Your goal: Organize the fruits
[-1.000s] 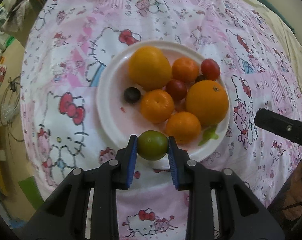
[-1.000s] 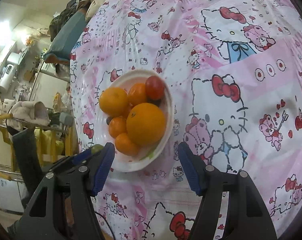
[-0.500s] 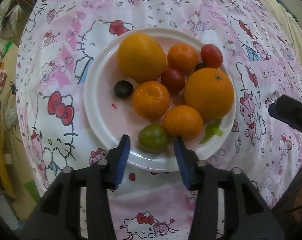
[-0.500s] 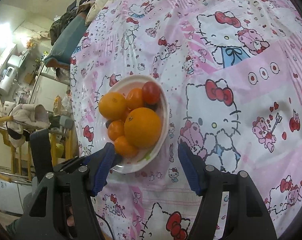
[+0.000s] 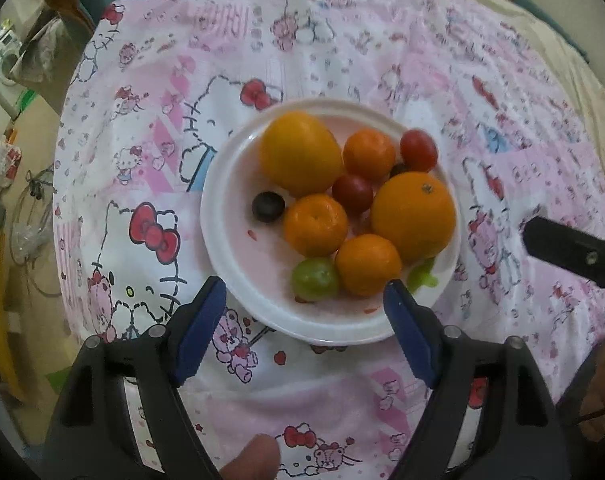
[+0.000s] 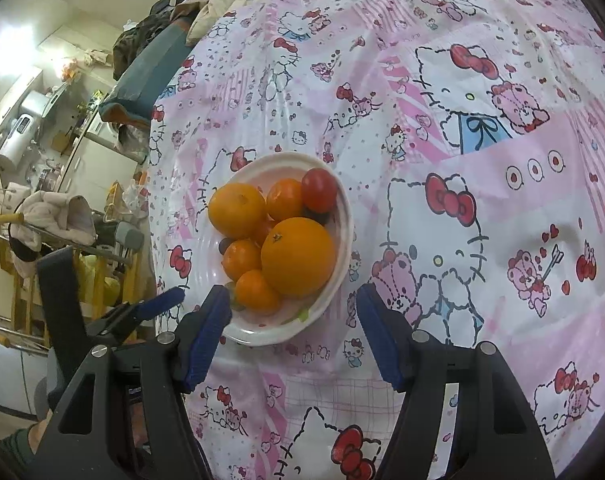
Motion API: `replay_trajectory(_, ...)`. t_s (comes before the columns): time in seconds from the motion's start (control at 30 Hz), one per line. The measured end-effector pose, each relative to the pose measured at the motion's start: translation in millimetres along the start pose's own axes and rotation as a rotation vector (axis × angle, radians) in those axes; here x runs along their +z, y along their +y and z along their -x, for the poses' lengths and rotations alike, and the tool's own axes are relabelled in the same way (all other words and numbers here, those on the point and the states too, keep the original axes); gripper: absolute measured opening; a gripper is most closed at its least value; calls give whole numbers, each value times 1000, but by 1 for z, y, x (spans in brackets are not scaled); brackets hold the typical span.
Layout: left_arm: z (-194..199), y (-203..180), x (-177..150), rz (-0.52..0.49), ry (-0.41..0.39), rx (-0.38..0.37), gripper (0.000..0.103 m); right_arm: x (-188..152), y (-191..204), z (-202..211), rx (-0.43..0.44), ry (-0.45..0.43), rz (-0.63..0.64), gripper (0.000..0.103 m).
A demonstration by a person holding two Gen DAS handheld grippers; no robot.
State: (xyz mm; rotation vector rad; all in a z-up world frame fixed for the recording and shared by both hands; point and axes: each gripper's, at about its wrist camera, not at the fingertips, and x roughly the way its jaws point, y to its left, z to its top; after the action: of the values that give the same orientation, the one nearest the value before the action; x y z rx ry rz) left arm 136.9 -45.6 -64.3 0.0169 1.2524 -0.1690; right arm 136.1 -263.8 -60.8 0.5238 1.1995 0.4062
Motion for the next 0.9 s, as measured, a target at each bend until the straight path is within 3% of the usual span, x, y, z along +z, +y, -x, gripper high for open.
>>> replay_trajectory(0.17, 21, 5, -1, 41, -76, -19, 95, -3, 5, 8, 3, -19, 31, 69)
replay_trajectory(0.23, 34, 5, -1, 37, -124, -7, 97, -4, 7, 14, 7, -36, 41, 78)
replay_trajectory(0.37, 53, 7, -9, 31, -180, 79, 98, -8, 13, 26, 7, -71, 75, 80)
replay_trajectory(0.5, 74, 15, -21, 42, -231, 108, 98, -15, 22, 38, -9, -117, 121, 87)
replay_trajectory(0.6, 87, 24, -32, 78, -258, 114, 98, -23, 28, 47, -26, -152, 159, 89)
replay_trajectory(0.7, 96, 32, -43, 110, -277, 110, 98, -38, 38, 55, -103, -205, 219, 92)
replay_trajectory(0.8, 97, 37, -51, 139, -241, 52, 101, -50, 45, 59, -133, -227, 249, 96)
replay_trajectory(0.9, 97, 38, -60, 149, -241, 43, 102, -61, 48, 59, -135, -236, 254, 102)
